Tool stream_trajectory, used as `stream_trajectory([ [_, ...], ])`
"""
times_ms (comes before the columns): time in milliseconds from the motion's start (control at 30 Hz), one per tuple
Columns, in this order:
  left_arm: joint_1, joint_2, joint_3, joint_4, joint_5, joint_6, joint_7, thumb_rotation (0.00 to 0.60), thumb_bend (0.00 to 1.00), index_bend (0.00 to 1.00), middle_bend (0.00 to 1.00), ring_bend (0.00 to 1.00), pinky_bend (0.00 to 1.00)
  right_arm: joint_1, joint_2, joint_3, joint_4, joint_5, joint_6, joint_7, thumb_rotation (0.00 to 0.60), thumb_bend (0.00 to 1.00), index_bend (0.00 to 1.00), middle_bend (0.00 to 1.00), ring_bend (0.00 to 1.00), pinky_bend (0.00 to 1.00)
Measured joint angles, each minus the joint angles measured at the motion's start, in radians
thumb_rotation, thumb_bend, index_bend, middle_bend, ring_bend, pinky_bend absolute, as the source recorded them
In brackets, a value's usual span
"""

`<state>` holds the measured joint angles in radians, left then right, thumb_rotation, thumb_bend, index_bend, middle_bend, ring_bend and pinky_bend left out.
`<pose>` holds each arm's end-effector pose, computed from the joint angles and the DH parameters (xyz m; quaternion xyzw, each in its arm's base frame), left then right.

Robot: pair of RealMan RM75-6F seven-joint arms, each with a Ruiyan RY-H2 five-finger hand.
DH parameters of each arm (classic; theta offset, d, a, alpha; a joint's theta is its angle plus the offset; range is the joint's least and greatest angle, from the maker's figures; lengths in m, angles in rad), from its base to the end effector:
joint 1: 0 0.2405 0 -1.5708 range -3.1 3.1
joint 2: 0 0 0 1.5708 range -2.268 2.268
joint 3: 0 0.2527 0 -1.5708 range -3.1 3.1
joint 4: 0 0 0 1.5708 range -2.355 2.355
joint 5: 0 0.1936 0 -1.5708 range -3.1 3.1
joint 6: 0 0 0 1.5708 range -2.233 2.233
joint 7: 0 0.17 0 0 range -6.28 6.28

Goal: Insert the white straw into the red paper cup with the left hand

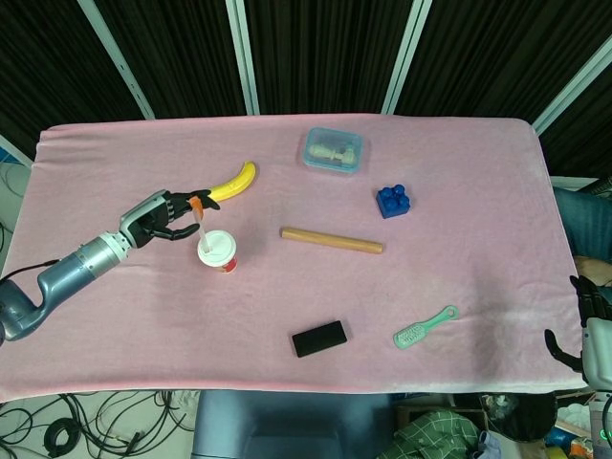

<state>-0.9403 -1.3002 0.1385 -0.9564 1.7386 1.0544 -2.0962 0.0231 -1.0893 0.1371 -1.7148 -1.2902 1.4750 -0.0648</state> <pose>-0.1740 0.4269 0.0960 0.4511 0.7509 0.4823 0.0050 -0.3220 -0.1979 0.1965 0.5024 -0.4342 0.3594 0.6556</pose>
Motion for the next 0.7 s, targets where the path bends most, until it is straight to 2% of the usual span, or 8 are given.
stream_trajectory([
  [700,0.014,-0.079,0.057,0.089,0.014,0.001,-0.01,0.6,0.42,0.68,0.3,0.02,0.08,-0.001,0.001,0.003,-0.006,0.007,0.001,-0.001,0.6,0.28,0.02,0.05,0.16,0.2],
])
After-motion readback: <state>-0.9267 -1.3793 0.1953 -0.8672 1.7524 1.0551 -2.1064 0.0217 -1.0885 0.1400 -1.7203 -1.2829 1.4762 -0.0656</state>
